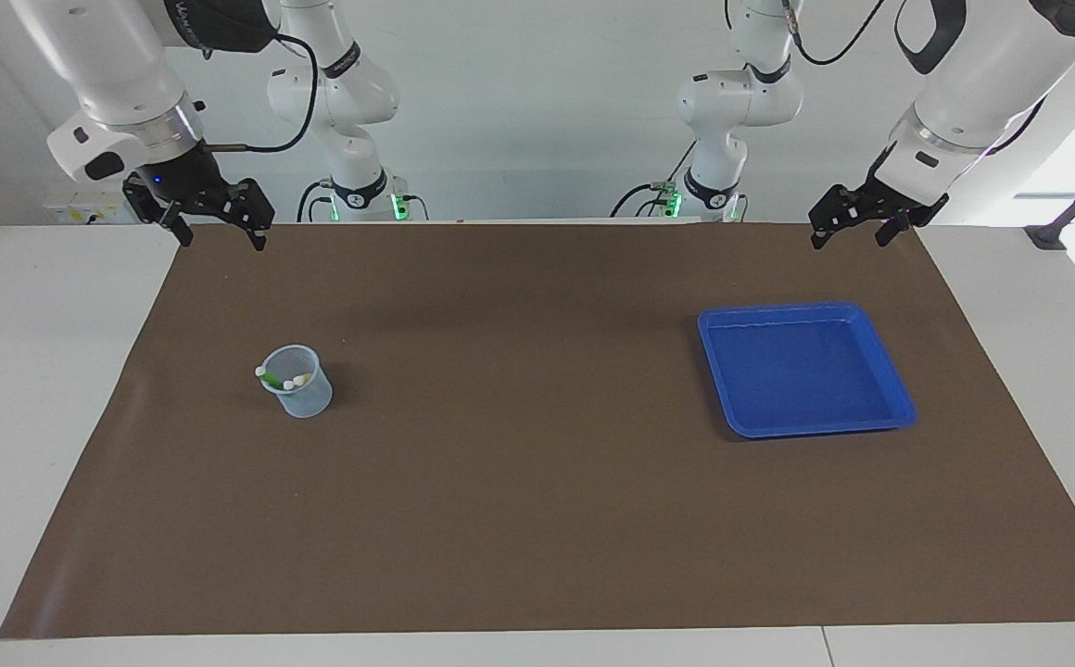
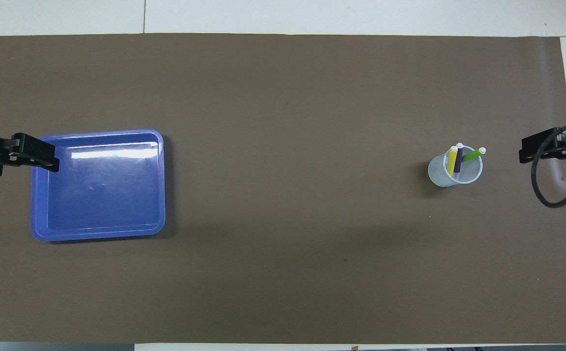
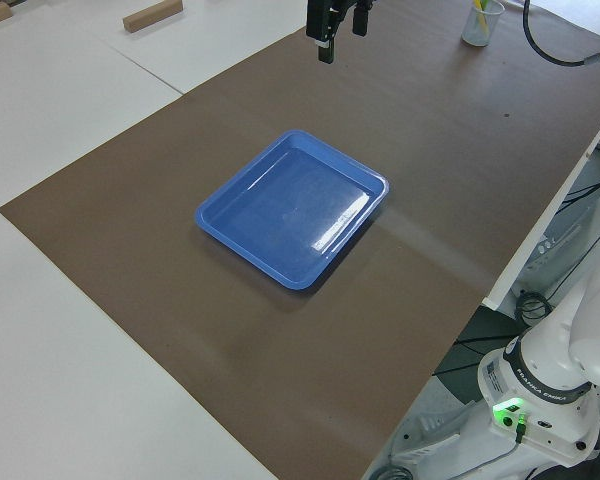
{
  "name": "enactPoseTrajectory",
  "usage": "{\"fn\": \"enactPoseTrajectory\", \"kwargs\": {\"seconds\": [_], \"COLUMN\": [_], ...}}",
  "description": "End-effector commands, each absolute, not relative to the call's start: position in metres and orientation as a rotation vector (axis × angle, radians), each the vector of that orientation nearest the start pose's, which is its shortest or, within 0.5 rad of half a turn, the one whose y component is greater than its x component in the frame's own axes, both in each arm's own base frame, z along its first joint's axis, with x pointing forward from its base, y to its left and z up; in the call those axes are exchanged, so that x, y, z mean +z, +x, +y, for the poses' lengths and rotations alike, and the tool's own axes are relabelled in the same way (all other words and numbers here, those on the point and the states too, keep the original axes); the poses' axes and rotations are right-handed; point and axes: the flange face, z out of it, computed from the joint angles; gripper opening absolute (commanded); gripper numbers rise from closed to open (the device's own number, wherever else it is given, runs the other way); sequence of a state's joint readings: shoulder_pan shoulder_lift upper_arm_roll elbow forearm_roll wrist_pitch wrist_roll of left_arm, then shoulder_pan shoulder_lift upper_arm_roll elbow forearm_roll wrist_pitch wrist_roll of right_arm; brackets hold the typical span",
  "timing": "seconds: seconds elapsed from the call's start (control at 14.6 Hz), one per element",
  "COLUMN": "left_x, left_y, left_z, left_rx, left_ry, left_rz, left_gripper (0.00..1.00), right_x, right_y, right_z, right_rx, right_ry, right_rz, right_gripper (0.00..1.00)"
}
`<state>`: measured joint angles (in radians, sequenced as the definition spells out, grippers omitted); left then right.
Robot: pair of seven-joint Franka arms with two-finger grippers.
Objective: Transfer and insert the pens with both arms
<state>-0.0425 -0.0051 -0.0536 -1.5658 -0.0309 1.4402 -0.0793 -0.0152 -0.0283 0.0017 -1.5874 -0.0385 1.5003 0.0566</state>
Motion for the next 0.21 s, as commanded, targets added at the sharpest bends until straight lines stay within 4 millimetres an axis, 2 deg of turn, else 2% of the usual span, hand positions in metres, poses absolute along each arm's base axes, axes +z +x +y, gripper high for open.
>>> {"fn": "enactPoseTrajectory", "kwargs": {"seconds": [0.0,0.14], "left_x": [0.6214,0.6214], "left_y": [0.5322,0.5322], "left_z": [-0.0514,-0.0514], "left_rx": [0.173,0.173], "left_ry": [-3.143,-3.143], "left_rz": [0.031,0.031], "left_gripper": [1.00,1.00], "right_x": [0.6278,0.6270], "right_y": [0.5372,0.5376], "right_z": [-0.0100,-0.0100], "right_rx": [0.100,0.103], "right_ry": [-3.184,-3.184], "right_rz": [0.131,0.126], "right_gripper": [1.00,1.00]}}
